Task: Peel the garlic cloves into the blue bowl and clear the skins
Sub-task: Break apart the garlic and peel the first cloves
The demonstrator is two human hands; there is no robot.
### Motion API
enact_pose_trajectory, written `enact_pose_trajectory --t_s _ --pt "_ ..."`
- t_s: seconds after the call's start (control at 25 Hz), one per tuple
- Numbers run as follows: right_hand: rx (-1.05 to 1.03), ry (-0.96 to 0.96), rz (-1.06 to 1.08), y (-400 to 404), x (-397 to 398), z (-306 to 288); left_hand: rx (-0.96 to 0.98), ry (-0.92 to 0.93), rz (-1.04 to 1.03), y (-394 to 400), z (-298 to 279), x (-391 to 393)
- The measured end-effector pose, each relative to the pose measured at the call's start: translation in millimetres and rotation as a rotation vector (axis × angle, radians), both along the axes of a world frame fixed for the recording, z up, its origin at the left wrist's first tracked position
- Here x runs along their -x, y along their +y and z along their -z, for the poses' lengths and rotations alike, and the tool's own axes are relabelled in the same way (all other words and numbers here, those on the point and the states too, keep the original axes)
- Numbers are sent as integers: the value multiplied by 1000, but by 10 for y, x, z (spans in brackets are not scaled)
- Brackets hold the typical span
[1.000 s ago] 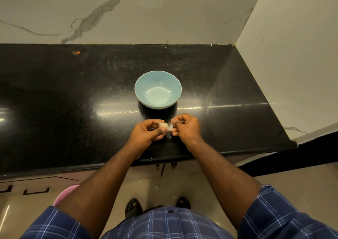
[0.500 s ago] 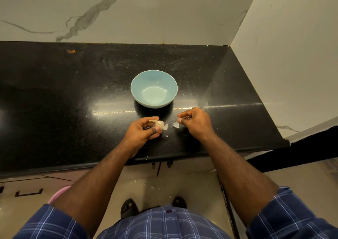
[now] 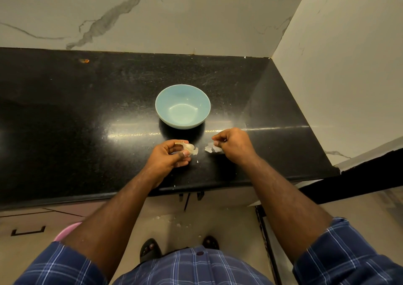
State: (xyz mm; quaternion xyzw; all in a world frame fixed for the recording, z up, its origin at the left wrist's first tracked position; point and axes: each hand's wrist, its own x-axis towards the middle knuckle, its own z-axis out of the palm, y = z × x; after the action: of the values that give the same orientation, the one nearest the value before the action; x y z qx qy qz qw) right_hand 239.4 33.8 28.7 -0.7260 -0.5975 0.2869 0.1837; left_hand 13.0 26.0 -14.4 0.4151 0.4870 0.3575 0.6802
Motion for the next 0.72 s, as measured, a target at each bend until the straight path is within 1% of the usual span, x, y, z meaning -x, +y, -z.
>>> enact_pose_trajectory --t_s 0.12,0.28,0.36,0.44,0.52,0.56,0.64,0.72 --pt "10 3 31 -13 -20 13 2 -9 2 -8 -3 7" --pt "-161 17 125 -68 3 -41 6 -39 5 -21 -14 19" --pt "-209 84 84 -115 118 -28 8 -53 6 -40 -23 27" --pt "-122 224 -17 -176 328 8 -1 -82 17 -50 -28 40" --pt "-7 245 -118 -201 514 71 -17 -116 35 -63 -37 54" --pt "18 257 -137 -195 569 102 -24 -124 34 -71 -37 59" --pt "16 352 -71 -167 599 140 -34 -101 2 -76 -29 56" --pt "14 464 52 -146 593 133 -49 -75 -2 -78 -8 51"
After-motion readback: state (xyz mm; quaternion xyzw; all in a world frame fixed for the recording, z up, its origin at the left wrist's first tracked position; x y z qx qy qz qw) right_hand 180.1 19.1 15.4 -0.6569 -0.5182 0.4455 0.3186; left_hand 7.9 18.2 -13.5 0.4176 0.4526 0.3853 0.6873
